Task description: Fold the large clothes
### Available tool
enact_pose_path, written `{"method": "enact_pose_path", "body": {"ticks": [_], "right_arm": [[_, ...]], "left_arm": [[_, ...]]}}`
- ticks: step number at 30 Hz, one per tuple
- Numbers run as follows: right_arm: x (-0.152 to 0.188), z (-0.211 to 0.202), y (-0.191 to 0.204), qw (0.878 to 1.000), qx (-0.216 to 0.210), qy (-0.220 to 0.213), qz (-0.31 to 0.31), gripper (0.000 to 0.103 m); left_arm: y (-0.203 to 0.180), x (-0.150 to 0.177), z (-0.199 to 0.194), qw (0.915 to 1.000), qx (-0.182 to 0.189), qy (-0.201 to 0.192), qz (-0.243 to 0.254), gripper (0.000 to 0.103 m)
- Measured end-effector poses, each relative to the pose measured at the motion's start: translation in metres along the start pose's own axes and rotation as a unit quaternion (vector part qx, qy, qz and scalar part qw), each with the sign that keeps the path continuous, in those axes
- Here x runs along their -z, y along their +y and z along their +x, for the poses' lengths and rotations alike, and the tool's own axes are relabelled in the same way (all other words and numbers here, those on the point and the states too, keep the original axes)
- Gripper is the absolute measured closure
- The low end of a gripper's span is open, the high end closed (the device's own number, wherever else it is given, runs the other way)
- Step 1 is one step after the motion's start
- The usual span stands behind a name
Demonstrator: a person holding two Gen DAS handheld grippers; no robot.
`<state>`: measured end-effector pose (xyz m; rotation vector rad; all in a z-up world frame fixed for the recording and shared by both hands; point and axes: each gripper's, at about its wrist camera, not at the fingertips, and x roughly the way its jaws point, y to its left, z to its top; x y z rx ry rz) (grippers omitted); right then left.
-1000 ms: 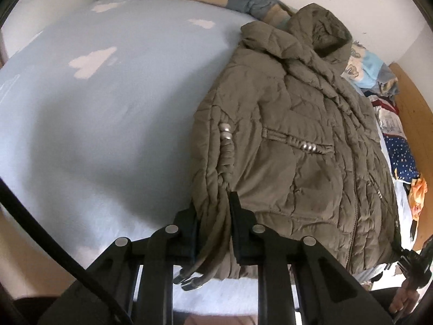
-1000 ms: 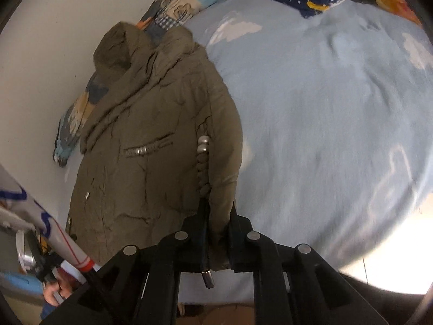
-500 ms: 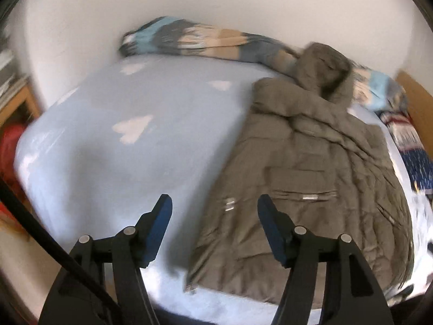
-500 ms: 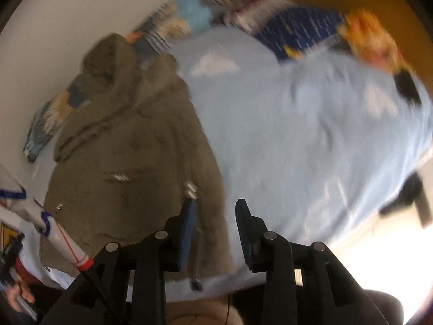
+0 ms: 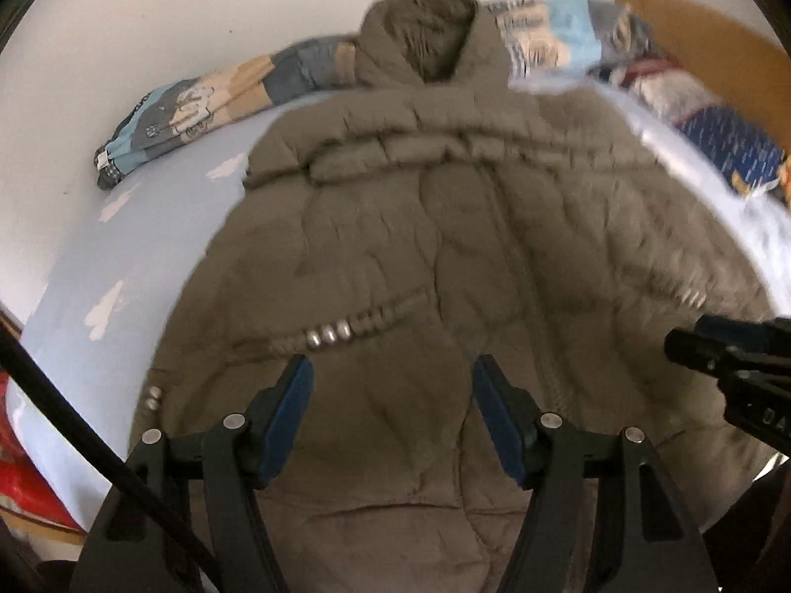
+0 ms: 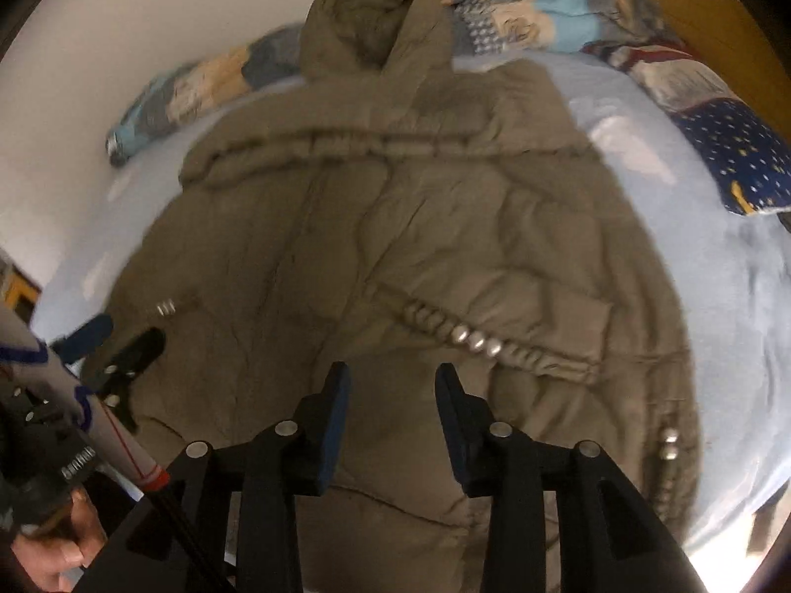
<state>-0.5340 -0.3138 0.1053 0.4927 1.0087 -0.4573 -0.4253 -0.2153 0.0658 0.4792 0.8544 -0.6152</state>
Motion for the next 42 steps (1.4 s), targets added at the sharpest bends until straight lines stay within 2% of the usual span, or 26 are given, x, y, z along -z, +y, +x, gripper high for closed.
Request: {"method": "enact_pose_path", "body": {"ticks": [2,6,9,12,14,17,23,31,34,37,42], "right_arm": [[0.005,0.014,0.000,1.000,0.005,0.014,-0.004,0.061],[0.013,0.026,-0.004,1.000,0.007,0.026,-0.003,0.057],[0.010,0.016,0.001,1.000,0.007,0.009,-0.002,0.056],[0.006,-0.008,0.006,0.999,-0.006,-0.039,-0.002,0.056],[0.006,-0.022,0.007,0.997,-0.001,-0.072,-0.002,0.049],[0.006,-0.032,0.011,0.996,0.008,-0.093,-0.012,0.045],[0.007,-0.036,0.016,0.995,0.013,-0.097,-0.013,0.044],[0.012,-0.065,0.019,0.992,0.018,-0.128,-0.014,0.044],[0.016,-0.079,0.019,0.991,0.005,-0.133,-0.011,0.044],[0.021,-0.097,0.019,0.990,-0.012,-0.139,-0.009,0.044],[0.018,-0.126,0.015,0.989,-0.026,-0.147,-0.007,0.043]], "left_arm": [[0.000,0.009,0.015,0.9996,0.002,0.027,0.002,0.036],[0.000,0.011,0.022,0.9995,0.004,0.029,-0.008,0.033],[0.004,0.008,0.008,0.9998,-0.004,-0.006,-0.019,0.033],[0.017,0.008,-0.009,0.9986,-0.002,-0.033,-0.042,0.033],[0.020,0.006,-0.023,0.9968,-0.014,-0.062,-0.048,0.033],[0.024,0.003,-0.037,0.9941,-0.026,-0.093,-0.049,0.033],[0.028,0.000,-0.053,0.9918,-0.026,-0.110,-0.058,0.033],[0.029,-0.004,-0.091,0.9875,-0.042,-0.144,-0.048,0.033],[0.035,-0.008,-0.114,0.9847,-0.028,-0.163,-0.055,0.032],[0.035,-0.013,-0.131,0.9799,-0.038,-0.193,-0.033,0.029],[0.061,-0.039,-0.143,0.9788,-0.014,-0.198,-0.048,0.029]]}}
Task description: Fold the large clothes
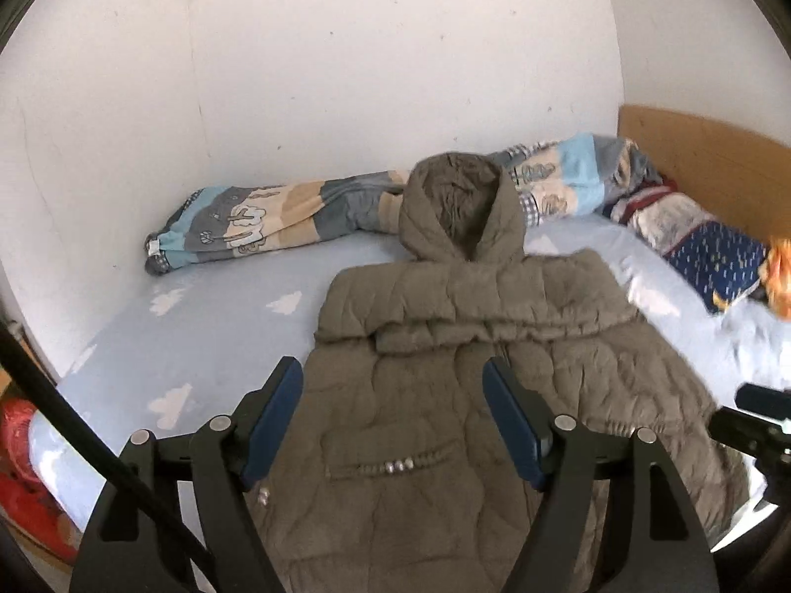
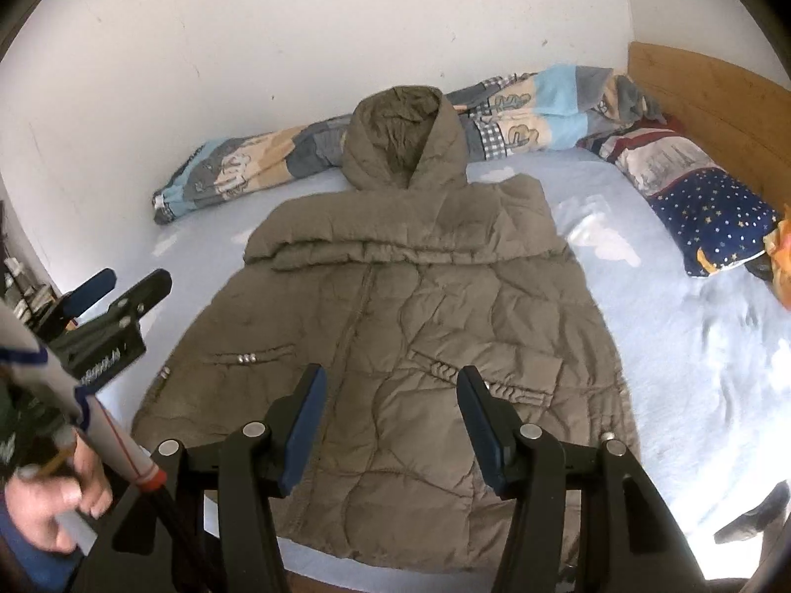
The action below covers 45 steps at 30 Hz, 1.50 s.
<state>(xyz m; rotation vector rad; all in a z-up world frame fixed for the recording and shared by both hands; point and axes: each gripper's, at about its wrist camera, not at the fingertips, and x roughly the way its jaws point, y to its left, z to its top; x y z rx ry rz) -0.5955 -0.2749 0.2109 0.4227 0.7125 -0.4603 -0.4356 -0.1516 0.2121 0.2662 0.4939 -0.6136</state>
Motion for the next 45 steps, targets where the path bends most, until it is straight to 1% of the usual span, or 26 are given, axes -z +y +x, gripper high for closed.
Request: {"method": "enact_pose_path", "body": {"ticks": [3,5,7,9,12,17,20,23,26,29,33,36,41,45], "right_arm": [[-0.017,-0.014,-0.003,1.000,-0.006,-0.010,0.009,0.043],[-0.032,-0.021,-0.003,1.000,-0.004,-0.021,0.005,0.038],[-0.046,-0.023,-0.004,1.000,-0.006,-0.027,-0.001,0.037],[-0.062,-0.020,-0.003,1.000,-0.006,-0.024,-0.010,0.037],[-0.086,-0.013,-0.001,1.000,-0.003,-0.023,-0.020,0.037],[-0.121,0.004,0.004,0.999,0.002,-0.021,-0.029,0.037],[-0.140,0.025,0.011,0.999,0.011,-0.007,-0.037,0.037],[-0.158,0.052,0.021,0.998,0.020,0.007,-0.051,0.037],[-0.175,0.077,0.029,0.998,0.027,0.015,-0.059,0.037],[-0.191,0.106,0.037,0.998,0.029,0.018,-0.061,0.037],[-0.211,0.148,0.045,0.998,0.024,0.027,-0.056,0.037],[-0.227,0.177,0.049,0.997,0.027,0.036,-0.058,0.037],[-0.264,0.215,0.043,0.997,0.035,0.047,-0.050,0.037],[-0.292,0.239,0.033,0.997,0.034,0.053,-0.033,0.037]], "left_arm": [[0.015,-0.023,0.006,0.9999,0.009,-0.004,-0.010,0.028],[0.022,-0.036,0.012,0.9998,0.005,-0.012,-0.015,0.028],[0.029,-0.050,0.022,0.9995,0.003,-0.017,-0.026,0.028],[0.037,-0.062,0.032,0.9990,0.004,-0.016,-0.041,0.028],[0.045,-0.078,0.050,0.9980,0.014,-0.013,-0.061,0.028],[0.050,-0.101,0.095,0.9978,0.023,-0.001,-0.063,0.027],[0.053,-0.108,0.129,0.9972,0.027,0.008,-0.069,0.027],[0.057,-0.103,0.156,0.9961,0.027,0.011,-0.084,0.027],[0.060,-0.107,0.176,0.9967,0.023,0.014,-0.076,0.027],[0.069,-0.108,0.183,0.9971,0.015,0.001,-0.075,0.027],[0.077,-0.105,0.193,0.9976,0.000,0.005,-0.070,0.027],[0.079,-0.105,0.199,0.9974,0.000,0.009,-0.071,0.027],[0.076,-0.109,0.205,0.9977,-0.003,0.004,-0.068,0.027],[0.071,-0.108,0.212,0.9981,0.000,0.010,-0.060,0.027]]}}
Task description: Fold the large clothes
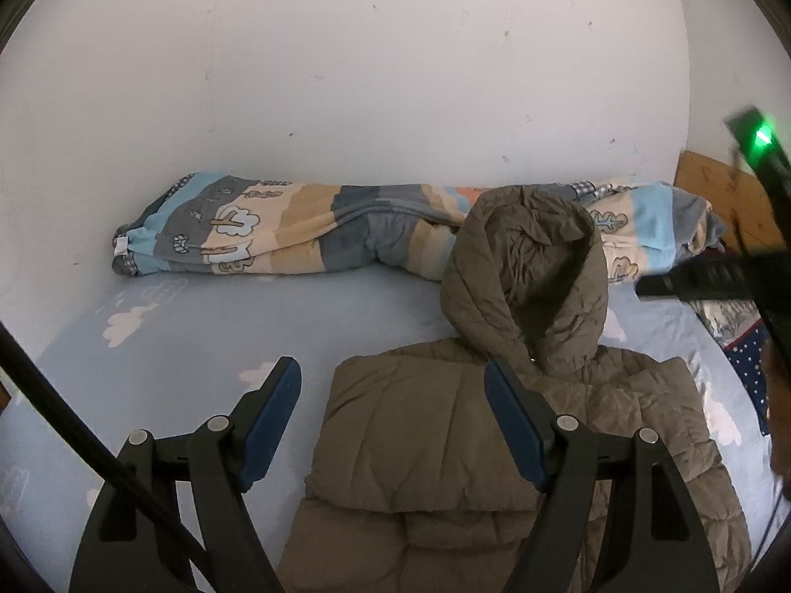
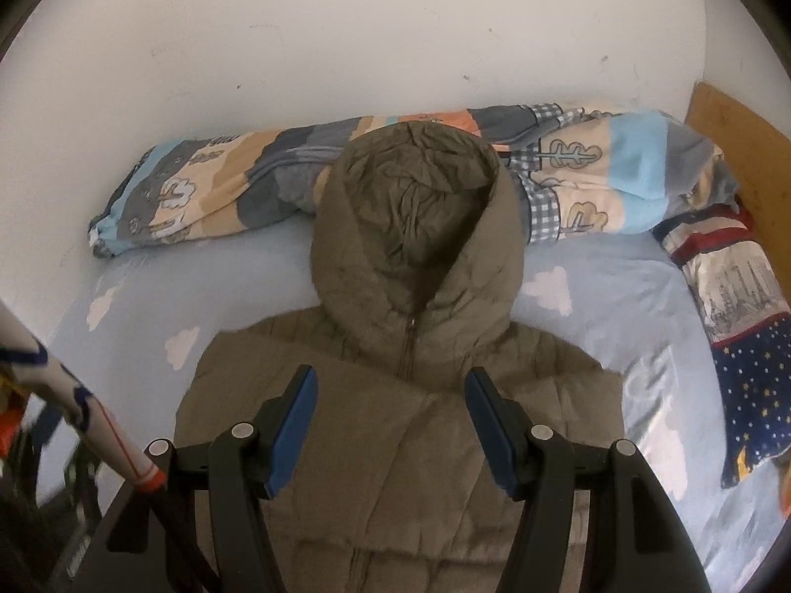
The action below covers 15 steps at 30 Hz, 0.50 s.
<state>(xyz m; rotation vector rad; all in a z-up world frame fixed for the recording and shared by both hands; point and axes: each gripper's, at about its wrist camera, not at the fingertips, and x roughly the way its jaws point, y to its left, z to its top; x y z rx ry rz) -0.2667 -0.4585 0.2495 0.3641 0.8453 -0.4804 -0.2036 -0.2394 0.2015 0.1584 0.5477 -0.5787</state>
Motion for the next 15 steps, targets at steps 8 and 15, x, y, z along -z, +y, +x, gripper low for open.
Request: {"method": "enact_pose_path", "body": {"ticks": [8,15], "right_arm": [[-0.058,0.053,-0.029,0.999,0.001,0.015,0.036,0.037],[-0.109,0.100,-0.057,0.998,0.043,0.008,0.035,0.037]], "left_arm": [[0.005,0.001,0.035,0.9971,0.044,0.059,-0.017,0.027],[0.010,0.007,0.073,0.9922,0.057,0.105,-0.033,0.027]]}}
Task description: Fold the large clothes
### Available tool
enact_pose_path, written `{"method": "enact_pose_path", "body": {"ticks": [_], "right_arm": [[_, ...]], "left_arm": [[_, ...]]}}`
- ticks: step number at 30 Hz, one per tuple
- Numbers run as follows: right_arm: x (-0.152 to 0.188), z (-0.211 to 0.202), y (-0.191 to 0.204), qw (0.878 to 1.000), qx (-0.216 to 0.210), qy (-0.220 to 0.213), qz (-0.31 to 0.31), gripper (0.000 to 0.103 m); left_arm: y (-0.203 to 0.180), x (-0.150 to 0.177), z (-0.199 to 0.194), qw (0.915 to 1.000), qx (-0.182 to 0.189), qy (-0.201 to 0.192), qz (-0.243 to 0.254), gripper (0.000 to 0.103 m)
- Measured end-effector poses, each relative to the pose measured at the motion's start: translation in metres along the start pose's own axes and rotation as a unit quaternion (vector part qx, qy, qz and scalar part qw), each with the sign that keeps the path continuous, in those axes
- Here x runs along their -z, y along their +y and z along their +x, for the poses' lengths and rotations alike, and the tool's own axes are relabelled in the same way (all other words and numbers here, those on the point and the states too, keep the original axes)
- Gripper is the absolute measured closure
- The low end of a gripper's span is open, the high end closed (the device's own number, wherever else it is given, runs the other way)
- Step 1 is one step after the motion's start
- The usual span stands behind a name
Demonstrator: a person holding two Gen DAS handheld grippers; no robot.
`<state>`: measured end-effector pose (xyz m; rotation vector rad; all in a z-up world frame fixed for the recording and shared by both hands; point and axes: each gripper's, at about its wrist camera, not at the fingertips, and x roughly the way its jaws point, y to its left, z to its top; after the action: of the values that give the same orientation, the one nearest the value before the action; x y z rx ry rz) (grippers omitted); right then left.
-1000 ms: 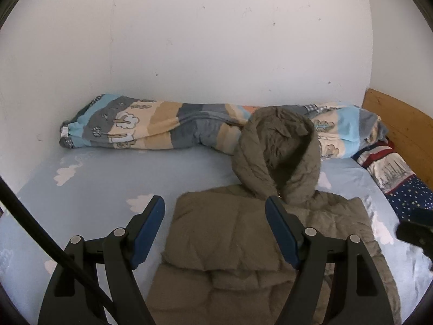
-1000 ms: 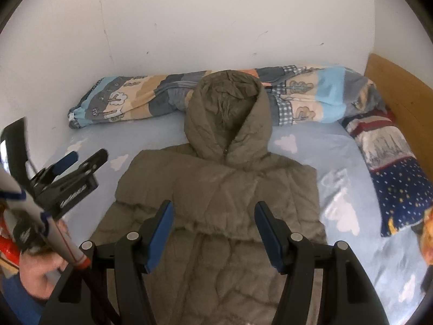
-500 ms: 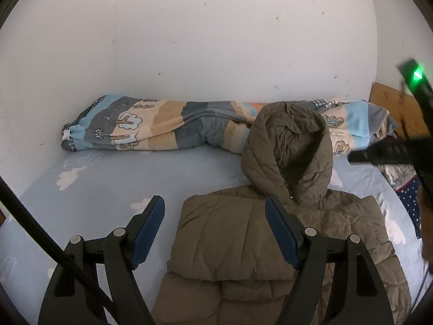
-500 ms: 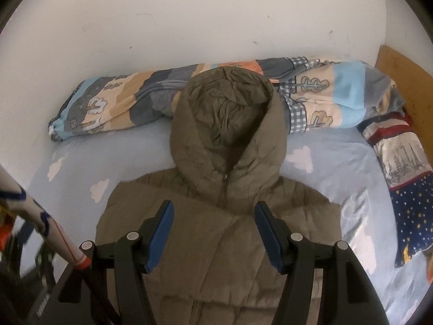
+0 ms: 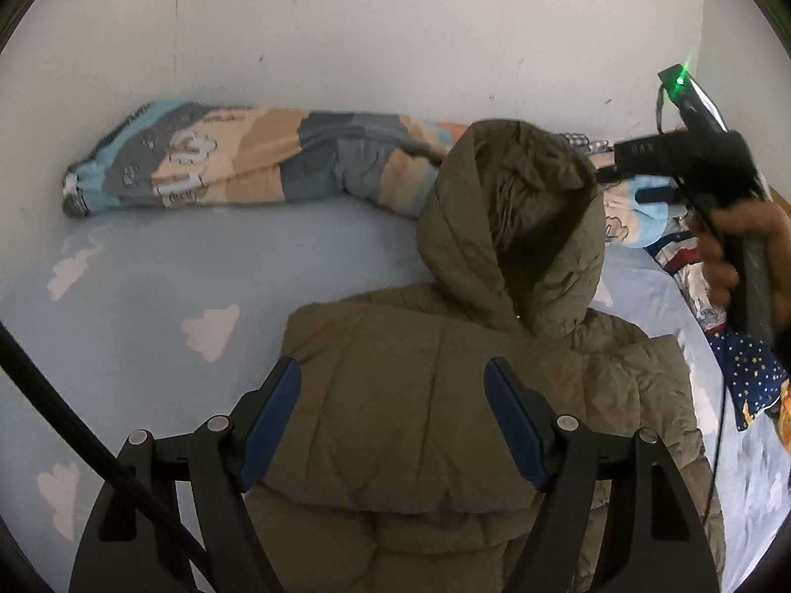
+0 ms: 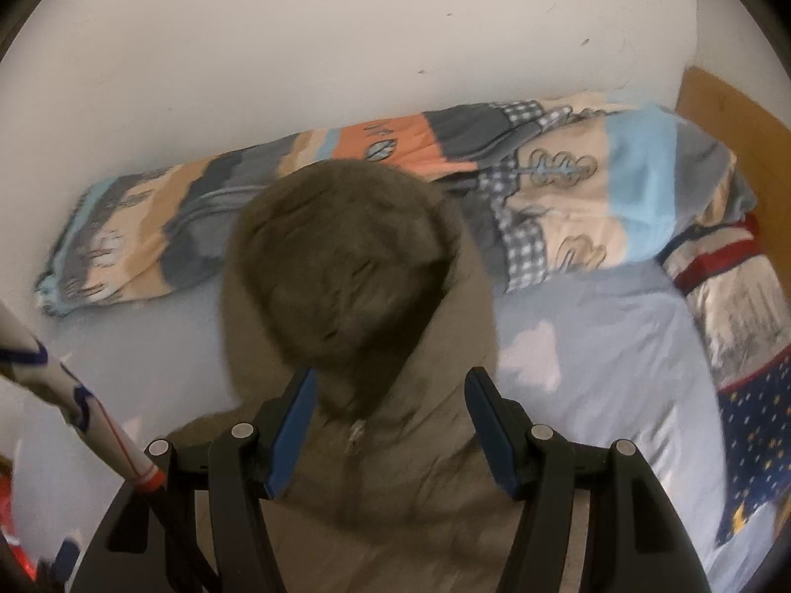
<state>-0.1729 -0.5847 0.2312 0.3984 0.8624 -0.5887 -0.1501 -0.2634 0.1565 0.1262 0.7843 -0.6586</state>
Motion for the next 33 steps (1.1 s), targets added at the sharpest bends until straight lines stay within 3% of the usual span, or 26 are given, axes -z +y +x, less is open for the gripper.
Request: {"method": "enact_pose_path", "body": {"ticks": [6,9,10,11,12,15,18,23,30,33], "right_arm": [[-0.047,0.046,-0.019,0.999,0.049,-0.021,-0.002,0.037],[-0.057,0.069,-0.026,0.998,0.063,-0.015,0.000,0.038],[-0.056,0.076,-0.027,0.998,0.059,-0.010,0.000,0.052],[-0.055,0.086,-0.027,0.999,0.053,-0.001,-0.006,0.083],[-0.052,0.091,-0.027,0.998,0.060,0.006,-0.013,0.093],[-0.043,0.087,-0.030,0.997,0.076,-0.010,-0.021,0.096],[-0.034,0.066,-0.037,0.998,0.057,-0.033,-0.020,0.097],[-0.012,0.029,-0.044,0.998,0.035,-0.050,-0.035,0.097],[0.025,-0.023,-0.048,0.996,-0.003,-0.075,-0.051,0.097],[0.047,-0.049,-0.051,0.995,-0.019,-0.084,-0.052,0.097]], "left_arm": [[0.007,0.003,0.035,0.9995,-0.006,0.029,-0.013,0.027],[-0.002,-0.012,0.050,0.9995,-0.001,0.031,0.010,0.027],[-0.005,-0.018,0.054,0.9995,0.000,0.028,0.012,0.027],[-0.008,-0.025,0.057,0.9996,0.008,0.025,0.012,0.027],[-0.012,-0.034,0.062,0.9995,0.017,0.022,0.012,0.027],[-0.032,-0.063,0.082,0.9990,0.012,0.007,0.042,0.027],[-0.046,-0.086,0.098,0.9975,-0.012,-0.015,0.068,0.027],[-0.053,-0.111,0.112,0.9974,-0.019,-0.034,0.061,0.027],[-0.060,-0.112,0.107,0.9984,0.003,-0.038,0.043,0.027],[-0.064,-0.106,0.097,0.9981,0.019,-0.042,0.042,0.036]]}}
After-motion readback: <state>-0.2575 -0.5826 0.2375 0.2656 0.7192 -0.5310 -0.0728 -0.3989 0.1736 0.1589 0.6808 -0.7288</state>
